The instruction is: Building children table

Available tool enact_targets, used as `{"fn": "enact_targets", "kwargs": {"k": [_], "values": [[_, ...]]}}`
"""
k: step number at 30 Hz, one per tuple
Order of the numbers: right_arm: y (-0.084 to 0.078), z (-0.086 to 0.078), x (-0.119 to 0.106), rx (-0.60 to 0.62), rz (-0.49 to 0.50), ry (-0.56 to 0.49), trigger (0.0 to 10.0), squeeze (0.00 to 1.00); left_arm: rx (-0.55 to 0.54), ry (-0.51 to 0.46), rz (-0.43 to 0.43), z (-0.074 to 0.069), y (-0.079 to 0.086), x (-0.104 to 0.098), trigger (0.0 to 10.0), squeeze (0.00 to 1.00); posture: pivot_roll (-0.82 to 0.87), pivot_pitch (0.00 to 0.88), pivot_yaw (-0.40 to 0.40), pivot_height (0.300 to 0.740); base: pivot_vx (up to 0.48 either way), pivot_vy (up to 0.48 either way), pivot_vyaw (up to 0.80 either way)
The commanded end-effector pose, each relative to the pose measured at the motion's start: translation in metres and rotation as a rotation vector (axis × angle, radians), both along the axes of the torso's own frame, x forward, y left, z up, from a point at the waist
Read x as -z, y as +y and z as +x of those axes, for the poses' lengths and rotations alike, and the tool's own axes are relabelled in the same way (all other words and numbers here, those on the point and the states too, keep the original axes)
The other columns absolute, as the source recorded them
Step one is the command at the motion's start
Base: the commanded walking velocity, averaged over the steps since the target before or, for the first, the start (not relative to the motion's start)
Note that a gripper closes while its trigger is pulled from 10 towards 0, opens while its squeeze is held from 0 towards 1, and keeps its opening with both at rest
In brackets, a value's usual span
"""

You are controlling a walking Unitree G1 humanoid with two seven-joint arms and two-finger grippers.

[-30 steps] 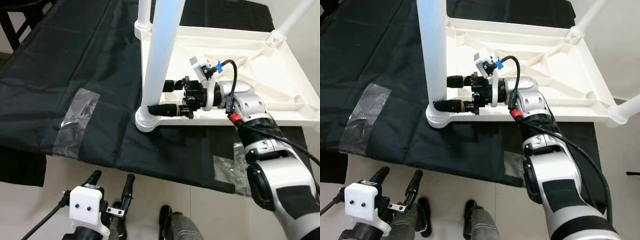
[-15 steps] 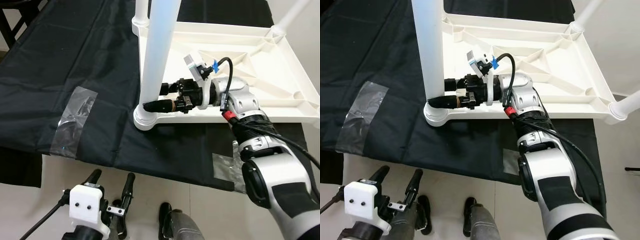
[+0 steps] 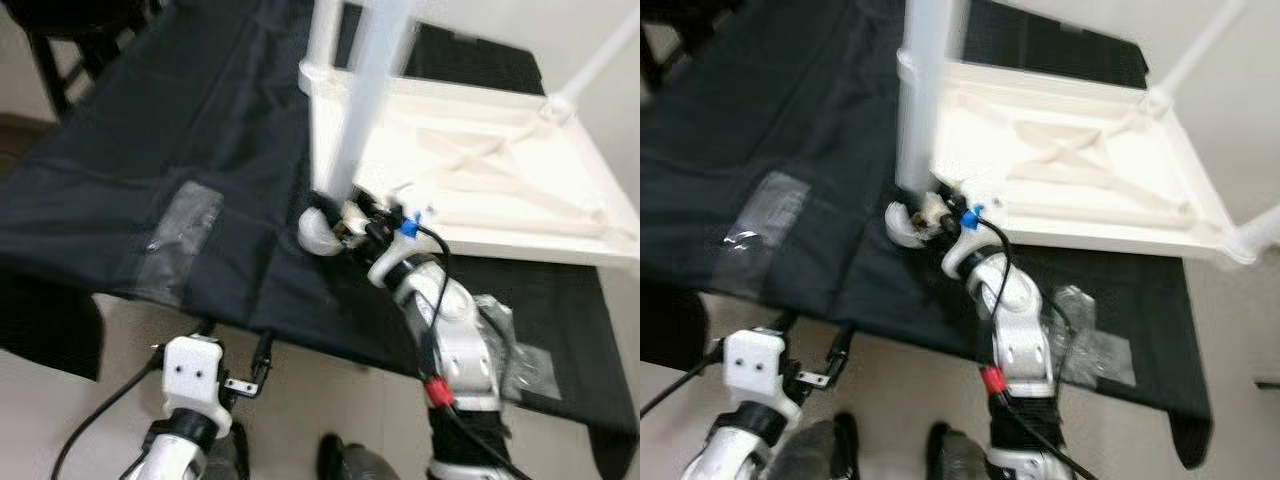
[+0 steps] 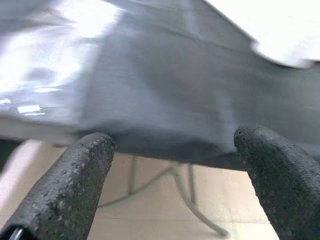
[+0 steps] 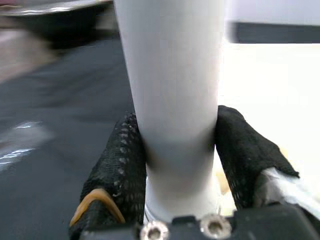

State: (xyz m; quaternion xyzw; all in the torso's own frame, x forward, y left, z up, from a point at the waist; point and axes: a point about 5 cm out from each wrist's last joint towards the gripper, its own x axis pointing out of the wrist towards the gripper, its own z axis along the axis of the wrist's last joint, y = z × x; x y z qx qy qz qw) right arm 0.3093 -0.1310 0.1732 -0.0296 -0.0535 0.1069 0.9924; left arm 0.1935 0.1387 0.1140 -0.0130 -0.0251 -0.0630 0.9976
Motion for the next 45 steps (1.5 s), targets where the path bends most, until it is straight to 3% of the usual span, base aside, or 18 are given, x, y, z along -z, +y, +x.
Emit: {"fn": "enact_targets", "kwargs": {"k": [1, 2, 3, 6, 7, 8, 12, 13, 14, 15, 22, 24, 28, 36, 37, 40, 41, 45], "values": [[-0.011, -0.001, 0.054, 0.076, -0.061, 0.226, 0.0, 0.00, 0.006, 0.024, -0.012, 0.005, 0.000, 0.010, 10.0, 0.00, 0.07, 0.101, -0.163, 0.740, 0.000, 0.000, 0.00], [-0.011, -0.001, 0.054, 0.076, -0.061, 0.226, 0.0, 0.00, 0.006, 0.024, -0.012, 0.005, 0.000, 0.010, 10.0, 0.00, 0.07, 0.101, -0.163, 0.740, 0.000, 0.000, 0.00], [0.009, 0.011, 0.043, 0.027, -0.032, 0.205, 0.0, 0.00, 0.002, 0.024, -0.010, 0.015, 0.004, 0.014, 10.0, 0.00, 0.07, 0.070, -0.163, 0.740, 0.000, 0.000, 0.00], [0.024, 0.013, 0.037, -0.017, 0.000, 0.206, 0.0, 0.00, -0.007, 0.021, -0.003, 0.022, 0.007, 0.016, 10.0, 0.00, 0.07, 0.057, -0.156, 0.740, 0.000, 0.000, 0.00], [0.029, 0.012, 0.037, -0.054, 0.000, 0.221, 2.4, 0.00, -0.010, 0.020, 0.001, 0.024, 0.009, 0.016, 10.0, 0.00, 0.07, 0.057, -0.156, 0.740, 0.000, 0.000, 0.00], [0.036, 0.006, 0.036, -0.060, 0.013, 0.229, 10.0, 0.00, -0.011, 0.019, 0.004, 0.026, 0.010, 0.017, 10.0, 0.00, 0.07, 0.050, -0.150, 0.740, 0.000, 0.000, 0.00], [0.053, -0.005, 0.033, -0.134, 0.033, 0.247, 10.0, 0.00, -0.002, 0.018, 0.011, 0.031, 0.011, 0.019, 10.0, 0.00, 0.06, 0.048, -0.133, 0.740, 0.000, 0.000, 0.00], [0.053, -0.007, 0.030, -0.162, 0.035, 0.234, 10.0, 0.47, 0.001, 0.019, 0.010, 0.031, 0.012, 0.020, 10.0, 0.00, 0.06, 0.048, -0.133, 0.740, 0.000, 0.000, 0.00], [0.053, -0.007, 0.030, -0.162, 0.035, 0.234, 10.0, 0.47, 0.001, 0.019, 0.010, 0.031, 0.012, 0.020, 10.0, 0.00, 0.06, 0.048, -0.133, 0.740, 0.000, 0.000, 0.00], [0.053, -0.007, 0.028, -0.200, 0.033, 0.227, 10.0, 1.00, 0.003, 0.019, 0.009, 0.031, 0.012, 0.021, 10.0, 0.00, 0.06, 0.052, -0.131, 0.740, 0.000, 0.000, 0.00], [0.033, 0.001, 0.013, -0.253, 0.060, 0.183, 10.0, 1.00, 0.010, 0.010, 0.004, 0.028, 0.011, 0.022, 10.0, 0.00, 0.06, 0.066, -0.131, 0.740, 0.000, 0.000, 0.00], [0.018, 0.008, -0.003, -0.286, 0.045, 0.145, 10.0, 1.00, 0.013, 0.008, 0.001, 0.026, 0.009, 0.022, 10.0, 0.00, 0.06, 0.075, -0.133, 0.740, 0.000, 0.000, 0.00], [0.011, 0.009, -0.019, -0.428, 0.035, 0.118, 10.0, 1.00, 0.015, 0.003, -0.002, 0.023, 0.007, 0.022, 10.0, 0.00, 0.06, 0.085, -0.136, 0.740, 0.000, 0.000, 0.00], [-0.019, 0.011, -0.058, -0.865, -0.188, 0.055, 10.0, 1.00, 0.020, -0.005, -0.009, 0.012, 0.001, 0.017, 10.0, 0.00, 0.08, 0.140, -0.149, 0.740, 0.000, 0.000, 0.00], [-0.019, 0.013, -0.062, -0.943, -0.190, 0.059, 10.0, 0.77, 0.020, -0.007, -0.010, 0.010, 0.000, 0.016, 10.0, 0.00, 0.08, 0.152, -0.150, 0.740, 0.000, 0.000, 0.00], [-0.018, 0.014, -0.065, -0.992, -0.184, 0.060, 10.0, 0.77, 0.020, -0.008, -0.011, 0.009, -0.001, 0.015, 10.0, 0.00, 0.08, 0.152, -0.150, 0.740, 0.000, 0.000, 0.00], [-0.019, 0.018, -0.068, -1.029, -0.172, 0.071, 10.0, 0.00, 0.020, -0.009, -0.011, 0.007, -0.002, 0.014, 10.0, 0.00, 0.09, 0.167, -0.156, 0.740, 0.000, 0.000, 0.00], [-0.018, 0.034, -0.080, -1.181, -0.174, 0.111, 10.0, 0.00, 0.018, -0.013, -0.014, -0.004, -0.004, 0.009, 10.0, 0.00, 0.11, 0.208, -0.163, 0.740, 0.000, 0.000, 0.00]]}}
